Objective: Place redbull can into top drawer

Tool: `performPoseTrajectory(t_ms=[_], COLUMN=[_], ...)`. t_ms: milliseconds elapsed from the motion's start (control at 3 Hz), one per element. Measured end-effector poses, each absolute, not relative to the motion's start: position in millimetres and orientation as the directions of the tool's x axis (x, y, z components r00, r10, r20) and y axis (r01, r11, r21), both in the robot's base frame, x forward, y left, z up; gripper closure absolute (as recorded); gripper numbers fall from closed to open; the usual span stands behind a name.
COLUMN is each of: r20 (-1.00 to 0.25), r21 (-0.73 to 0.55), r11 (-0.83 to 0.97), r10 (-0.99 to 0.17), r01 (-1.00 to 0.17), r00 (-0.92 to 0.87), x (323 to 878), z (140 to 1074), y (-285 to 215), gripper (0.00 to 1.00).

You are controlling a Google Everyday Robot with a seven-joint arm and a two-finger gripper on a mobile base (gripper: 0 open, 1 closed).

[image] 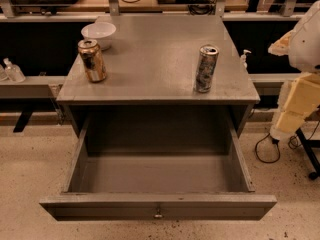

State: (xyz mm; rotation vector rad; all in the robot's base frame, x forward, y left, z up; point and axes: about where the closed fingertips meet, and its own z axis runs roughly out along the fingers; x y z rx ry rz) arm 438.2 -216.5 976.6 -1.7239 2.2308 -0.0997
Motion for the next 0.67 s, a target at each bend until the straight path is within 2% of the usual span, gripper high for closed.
performPoseTrajectory(t_ms=[667], r20=[-0.222], r21=[-0.269], r11=[0.288], r10=[-0.947], r01=[-0.919], r00=[-0.232], x=[442.7], z=[977.4], y=[-218.7], gripper=[0.0])
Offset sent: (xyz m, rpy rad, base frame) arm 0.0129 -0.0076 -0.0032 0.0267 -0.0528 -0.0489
